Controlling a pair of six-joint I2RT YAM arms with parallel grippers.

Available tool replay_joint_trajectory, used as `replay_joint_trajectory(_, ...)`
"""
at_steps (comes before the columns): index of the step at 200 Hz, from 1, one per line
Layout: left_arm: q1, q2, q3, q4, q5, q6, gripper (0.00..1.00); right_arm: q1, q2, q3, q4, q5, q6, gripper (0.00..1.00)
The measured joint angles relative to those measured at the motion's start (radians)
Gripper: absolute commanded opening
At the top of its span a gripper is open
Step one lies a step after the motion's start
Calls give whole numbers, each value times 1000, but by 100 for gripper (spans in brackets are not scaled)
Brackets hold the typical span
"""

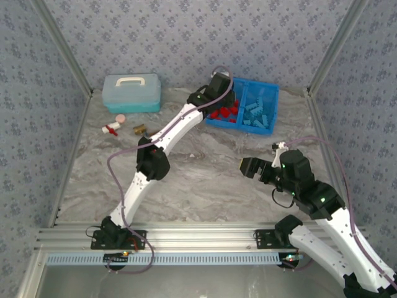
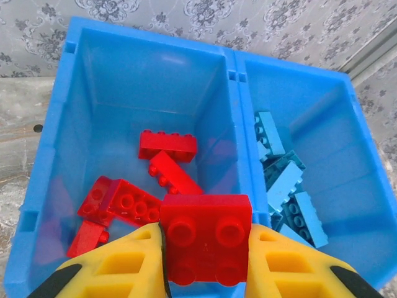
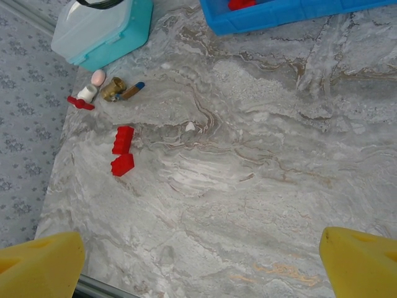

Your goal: Sort the legos into containers by color

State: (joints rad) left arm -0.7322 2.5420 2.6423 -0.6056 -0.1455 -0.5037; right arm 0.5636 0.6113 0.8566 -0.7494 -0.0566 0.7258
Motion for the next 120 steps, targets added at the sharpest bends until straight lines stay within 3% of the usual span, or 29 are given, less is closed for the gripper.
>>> replay_joint_trajectory(20, 2, 21, 0, 13, 3, 18, 51, 0, -5, 1, -9, 0, 0, 100)
replay_joint_trajectory(43, 4, 31, 13, 34, 7, 18, 56, 0, -8, 6, -18, 0, 0, 100)
replay_joint_trajectory(90, 4, 10, 76, 35, 7, 29, 57, 0, -18, 18, -33, 1, 0, 100)
replay_joint_trajectory(120, 4, -98, 55, -73, -13, 29, 58, 0, -18, 19, -32, 1, 0, 100)
